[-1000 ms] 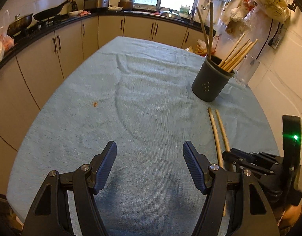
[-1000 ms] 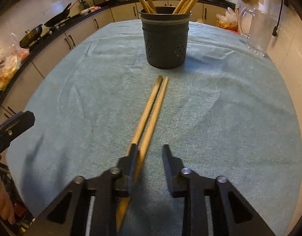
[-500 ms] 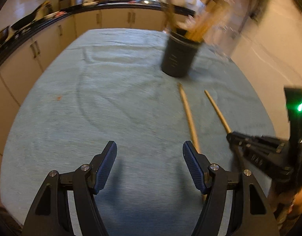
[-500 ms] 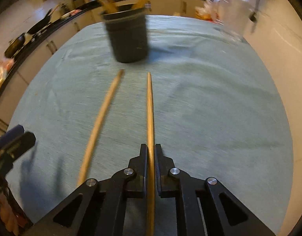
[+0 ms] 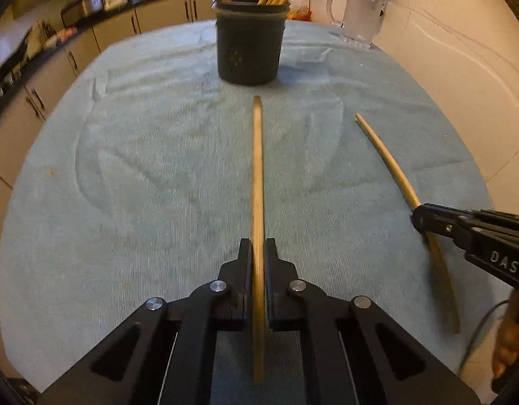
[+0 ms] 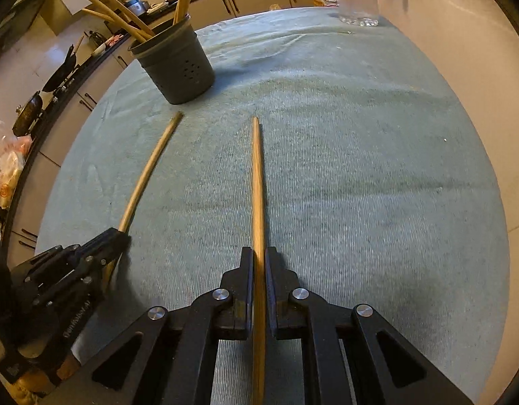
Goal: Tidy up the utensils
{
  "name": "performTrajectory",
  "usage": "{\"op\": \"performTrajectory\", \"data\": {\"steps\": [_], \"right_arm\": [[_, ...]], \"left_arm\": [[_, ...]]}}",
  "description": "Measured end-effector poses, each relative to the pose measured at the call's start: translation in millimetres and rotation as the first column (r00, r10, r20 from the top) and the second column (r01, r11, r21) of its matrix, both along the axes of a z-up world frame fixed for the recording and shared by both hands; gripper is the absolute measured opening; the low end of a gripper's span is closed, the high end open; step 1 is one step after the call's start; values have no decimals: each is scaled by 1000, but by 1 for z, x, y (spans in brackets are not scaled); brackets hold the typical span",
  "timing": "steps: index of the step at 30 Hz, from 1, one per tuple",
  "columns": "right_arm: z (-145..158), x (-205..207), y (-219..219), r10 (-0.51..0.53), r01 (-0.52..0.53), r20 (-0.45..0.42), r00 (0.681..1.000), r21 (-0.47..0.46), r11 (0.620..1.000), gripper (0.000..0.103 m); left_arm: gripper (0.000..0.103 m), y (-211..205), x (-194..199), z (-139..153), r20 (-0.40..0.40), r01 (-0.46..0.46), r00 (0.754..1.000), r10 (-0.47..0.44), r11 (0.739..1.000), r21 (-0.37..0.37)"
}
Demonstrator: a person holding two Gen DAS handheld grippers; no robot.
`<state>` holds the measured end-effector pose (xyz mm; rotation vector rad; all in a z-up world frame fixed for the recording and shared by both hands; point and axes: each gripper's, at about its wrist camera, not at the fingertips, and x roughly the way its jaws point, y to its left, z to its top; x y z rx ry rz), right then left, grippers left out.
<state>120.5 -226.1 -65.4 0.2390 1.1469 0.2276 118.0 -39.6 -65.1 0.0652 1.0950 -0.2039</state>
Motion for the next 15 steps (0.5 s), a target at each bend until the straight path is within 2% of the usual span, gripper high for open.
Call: {"op": "performTrajectory", "data": {"steps": [3,6,8,9,10,13,15], "right_arm": [[0,-3,-3,5,-5,-9,1000,29,1000,13],[1,-1,-6,25,-23,-23,999,73,997,22],[0,4,-7,28,-25,-40,999,84,996,22],[0,7,-7,30,-26,-46,999,81,996,23],[1,11,-5,34,-31,-50,998,68,997,23],[1,23,0,40,-40,-54,998,2,999,23],[0,33,3,47,-49,-59,997,-26,998,23]], "left_arm": [[7,11,-6,8,-39,3,999,-4,1000,-20],[7,19,-10,25,-15,18,1000,-18,999,-37],[11,23,-7,32,5,25,1000,-25,999,-31],[19,24,-4,33,9,24,1000,-24,999,-26],[24,24,2,34,12,21,1000,-21,1000,-10],[24,16,25,32,20,35,999,-37,997,76],[24,11,41,29,10,52,999,-53,994,98]]}}
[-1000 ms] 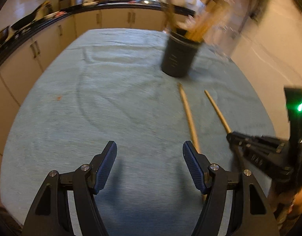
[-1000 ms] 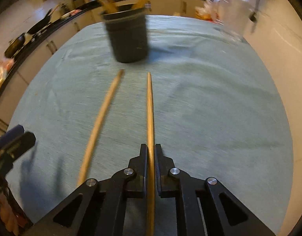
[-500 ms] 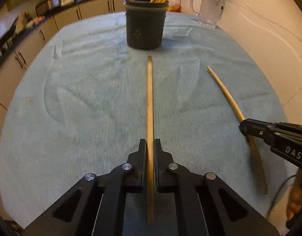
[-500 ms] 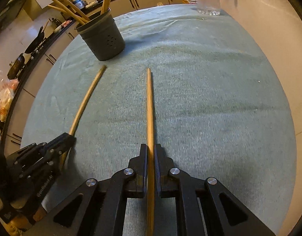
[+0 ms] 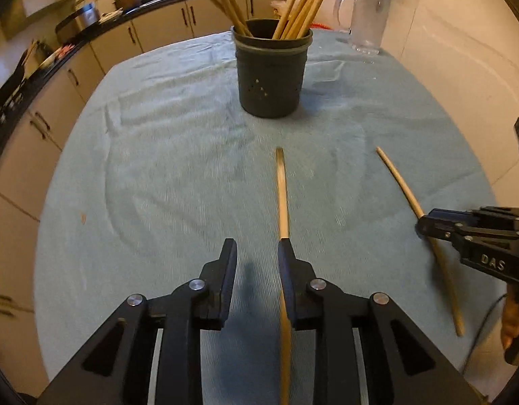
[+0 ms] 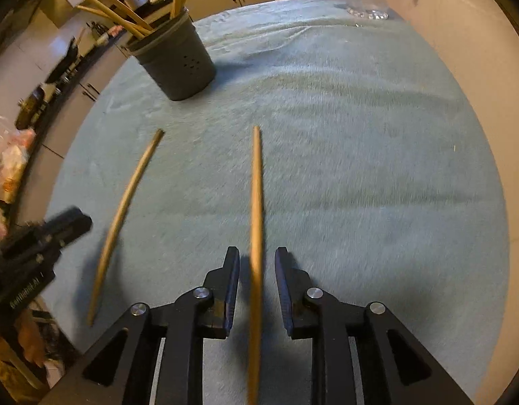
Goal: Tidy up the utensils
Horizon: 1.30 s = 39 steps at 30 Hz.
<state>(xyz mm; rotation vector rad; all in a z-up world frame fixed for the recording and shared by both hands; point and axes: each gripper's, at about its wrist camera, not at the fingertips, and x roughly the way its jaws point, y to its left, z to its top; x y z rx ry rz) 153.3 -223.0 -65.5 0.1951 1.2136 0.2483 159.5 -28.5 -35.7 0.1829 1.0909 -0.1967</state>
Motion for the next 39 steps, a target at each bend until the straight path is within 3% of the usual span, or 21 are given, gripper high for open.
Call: {"op": "performTrajectory", "data": {"steps": [11,13,14,20,21,22,23,24,27,32,39], "right_arm": [[1,68,36,110,-109,-9,994,-228,967,23],[1,80,39,118,-119,-20,993,-236,964,23],[1,84,40,122,-125,-24,992,-237,964,23],[2,94,39,162,-167,-39,986,-231,958,24],[2,94,39,168,-171,-32,985,-233,957,23],[2,93,39,175,-175,-21,984,-233,957,16],[3,93,41,174,-172,-12,985,-235,957,8],[3,91,41,167,-164,-7,986,-233,958,7],[7,87,36,134,-129,14,991,-191,973,6],[40,70,28,96,-81,126,987,-121,989,6],[110,40,6,13,2,342,940,-41,999,6]], "left_arm": [[24,-35,79,-27,-72,51,996,-49,998,28],[24,-40,86,-34,-103,69,992,-66,997,23],[24,-41,86,-34,-68,68,995,-67,998,14],[24,-37,87,-37,-46,63,997,-65,998,-27],[18,-36,86,-38,-36,58,998,-59,998,-26],[6,-33,85,-38,-26,54,998,-55,998,-24],[7,-31,83,-38,-26,52,998,-53,998,-30],[6,-28,81,-37,-26,47,998,-48,998,-42],[7,-14,72,-21,6,16,1000,-16,996,-87],[7,9,45,21,100,-14,995,29,988,-151],[7,44,-13,86,260,-43,960,102,974,-222]]}}
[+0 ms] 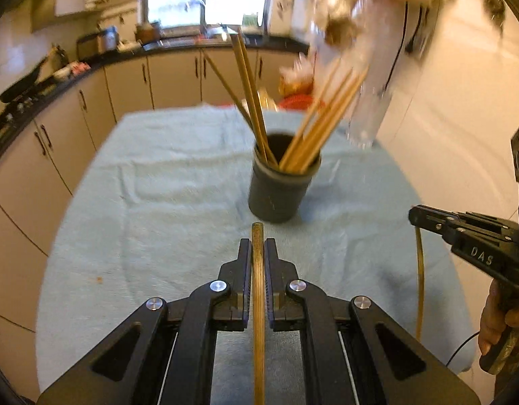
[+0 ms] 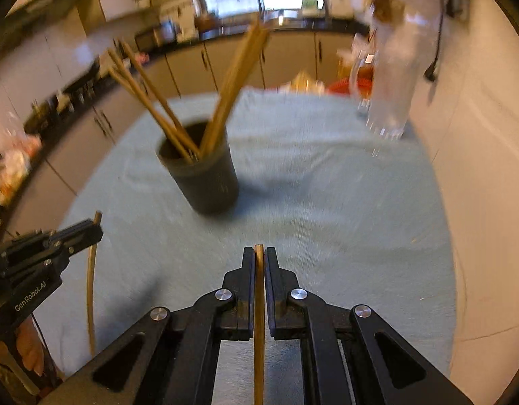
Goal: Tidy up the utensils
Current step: 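Lift both held chopsticks and carry them above the grey cup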
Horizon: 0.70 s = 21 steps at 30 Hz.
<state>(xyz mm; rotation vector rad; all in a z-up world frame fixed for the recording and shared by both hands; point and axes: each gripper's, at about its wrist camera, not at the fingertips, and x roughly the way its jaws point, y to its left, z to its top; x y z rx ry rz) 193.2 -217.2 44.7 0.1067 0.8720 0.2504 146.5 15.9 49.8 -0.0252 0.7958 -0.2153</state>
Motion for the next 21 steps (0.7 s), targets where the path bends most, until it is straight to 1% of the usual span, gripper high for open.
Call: {"op": "performTrajectory", "data": {"steps": [2,3,4,6,10,13,14,15,17,21], "right_arm": [[16,-14,-5,-20,19,52,998,30,999,6],[25,-22,-7,-31,27,80,996,49,998,6],[33,-30,-10,-42,35,110,993,65,997,6],[47,-47,-9,-62,49,163,985,83,995,6],[70,-72,-17,-108,85,270,957,95,992,6],[79,-81,-19,-137,105,326,935,113,988,6],[83,-83,-20,-149,115,347,926,118,986,6],[85,-86,-20,-156,120,359,920,120,985,6],[87,-89,-20,-167,128,378,911,125,984,6],[82,-89,-22,-173,125,370,913,148,981,6]], "left_arm": [[7,1,-7,13,47,-17,999,17,1000,-3],[7,6,-19,22,83,-30,996,30,1000,-4],[7,9,-22,29,106,-39,994,39,999,-3],[7,14,-39,40,160,-61,985,60,998,-3],[7,19,-55,54,201,-76,976,78,997,-20],[7,19,-65,66,236,-87,968,89,996,-20],[7,17,-63,68,244,-91,965,93,996,-20],[7,18,-68,72,258,-94,961,96,995,-22],[7,18,-66,73,267,-94,959,99,995,-31],[7,21,-70,79,279,-98,954,108,994,-50]]}}
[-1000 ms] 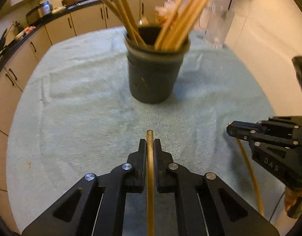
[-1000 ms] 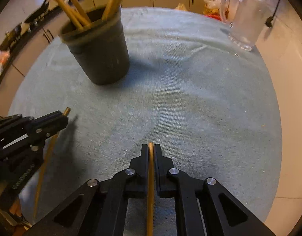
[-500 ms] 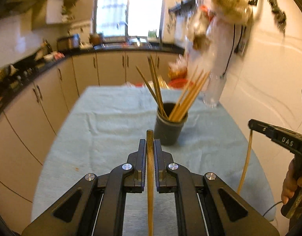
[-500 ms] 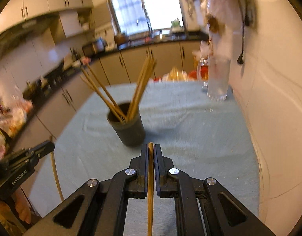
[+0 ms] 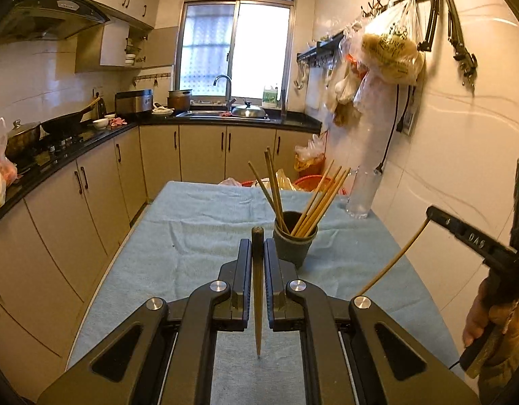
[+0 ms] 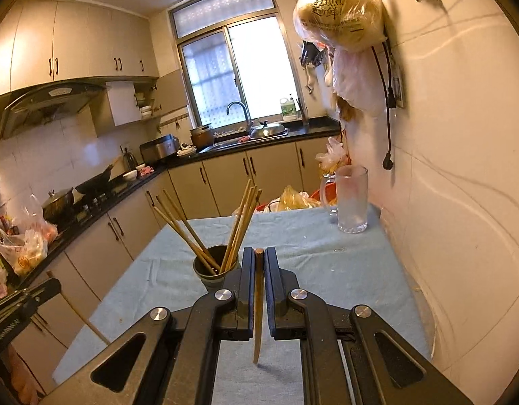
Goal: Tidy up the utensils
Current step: 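Lift both held chopsticks and carry them above the grey cup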
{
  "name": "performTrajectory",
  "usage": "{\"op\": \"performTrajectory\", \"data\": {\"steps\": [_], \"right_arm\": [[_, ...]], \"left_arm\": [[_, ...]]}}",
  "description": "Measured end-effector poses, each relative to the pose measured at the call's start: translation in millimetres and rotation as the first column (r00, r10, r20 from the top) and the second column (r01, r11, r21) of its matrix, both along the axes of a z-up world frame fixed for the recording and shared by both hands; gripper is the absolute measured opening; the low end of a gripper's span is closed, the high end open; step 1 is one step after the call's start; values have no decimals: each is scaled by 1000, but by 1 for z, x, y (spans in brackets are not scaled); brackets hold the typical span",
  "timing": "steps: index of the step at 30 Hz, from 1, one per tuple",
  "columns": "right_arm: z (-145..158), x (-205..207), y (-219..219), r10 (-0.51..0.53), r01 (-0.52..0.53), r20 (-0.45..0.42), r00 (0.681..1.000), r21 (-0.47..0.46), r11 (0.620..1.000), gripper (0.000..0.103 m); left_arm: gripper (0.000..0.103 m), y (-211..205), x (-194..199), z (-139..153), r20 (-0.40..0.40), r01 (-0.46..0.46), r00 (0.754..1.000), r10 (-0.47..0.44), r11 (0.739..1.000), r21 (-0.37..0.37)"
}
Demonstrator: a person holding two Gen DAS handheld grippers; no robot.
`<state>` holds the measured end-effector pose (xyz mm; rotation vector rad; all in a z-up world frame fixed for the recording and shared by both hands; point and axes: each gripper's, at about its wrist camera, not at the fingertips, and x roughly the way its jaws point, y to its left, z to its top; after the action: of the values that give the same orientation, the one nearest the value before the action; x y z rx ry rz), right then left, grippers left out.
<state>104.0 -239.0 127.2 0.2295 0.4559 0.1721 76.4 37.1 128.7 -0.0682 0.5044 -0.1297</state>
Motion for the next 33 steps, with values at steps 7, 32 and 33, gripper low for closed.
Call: {"op": "performTrajectory", "data": {"steps": [7,32,33], "right_arm": [[-7,4,-6,15,-15,-26,1000,16,1000,6],[1,22,2,83,-82,-15,996,19,996,6],[1,23,2,86,-85,-16,996,19,996,6]], "left_arm": [[7,5,1,6,1,-11,1000,11,1000,-27],[7,10,22,35,31,6,999,-6,1000,11],[7,9,23,37,35,9,999,-9,1000,14]]}}
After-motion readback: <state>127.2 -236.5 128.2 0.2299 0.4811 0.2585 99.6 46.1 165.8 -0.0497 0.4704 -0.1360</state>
